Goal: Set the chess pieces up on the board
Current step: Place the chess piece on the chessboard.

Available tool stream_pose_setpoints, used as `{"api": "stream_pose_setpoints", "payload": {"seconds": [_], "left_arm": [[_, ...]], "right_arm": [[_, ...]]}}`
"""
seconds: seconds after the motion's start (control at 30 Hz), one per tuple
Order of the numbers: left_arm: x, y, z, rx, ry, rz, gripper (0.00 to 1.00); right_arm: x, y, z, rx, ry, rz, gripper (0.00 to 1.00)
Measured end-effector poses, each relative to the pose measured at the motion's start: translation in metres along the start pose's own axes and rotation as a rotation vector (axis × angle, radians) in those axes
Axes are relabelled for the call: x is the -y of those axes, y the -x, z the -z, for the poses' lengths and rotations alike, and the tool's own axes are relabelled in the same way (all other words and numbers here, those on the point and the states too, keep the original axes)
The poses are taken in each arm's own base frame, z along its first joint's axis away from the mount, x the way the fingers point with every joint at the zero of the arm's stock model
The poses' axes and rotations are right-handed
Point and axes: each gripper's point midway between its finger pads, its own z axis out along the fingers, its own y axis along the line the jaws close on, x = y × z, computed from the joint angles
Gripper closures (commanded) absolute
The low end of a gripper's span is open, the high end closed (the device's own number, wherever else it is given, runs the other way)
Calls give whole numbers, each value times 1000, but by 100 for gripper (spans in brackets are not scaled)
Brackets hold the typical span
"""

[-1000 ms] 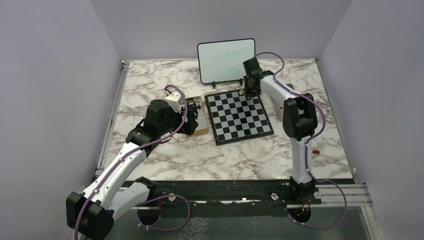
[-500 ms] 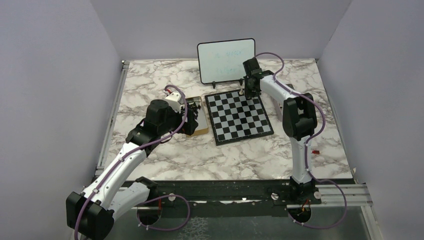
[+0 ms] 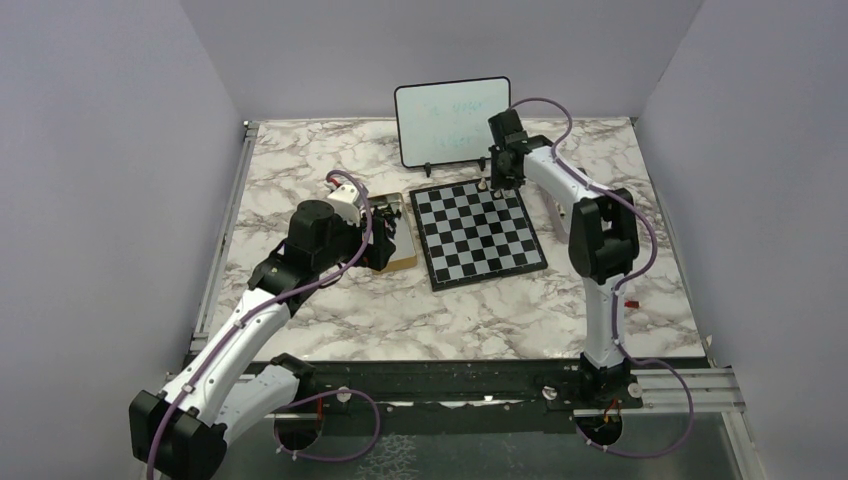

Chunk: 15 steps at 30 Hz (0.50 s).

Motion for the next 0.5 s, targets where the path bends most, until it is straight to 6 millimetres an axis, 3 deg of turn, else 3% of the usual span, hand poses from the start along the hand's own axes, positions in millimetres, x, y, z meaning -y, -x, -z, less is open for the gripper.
{"api": "stream_pose_setpoints", "payload": {"seconds": [0.33,0.5], "left_arm": [[2,4,4,21,-4,-3,1],[2,4,5,21,-4,-4,1]], "right_arm": [[20,37,54,123,-39,-16,70],[61,46,68,161,-91,-67,70]]}}
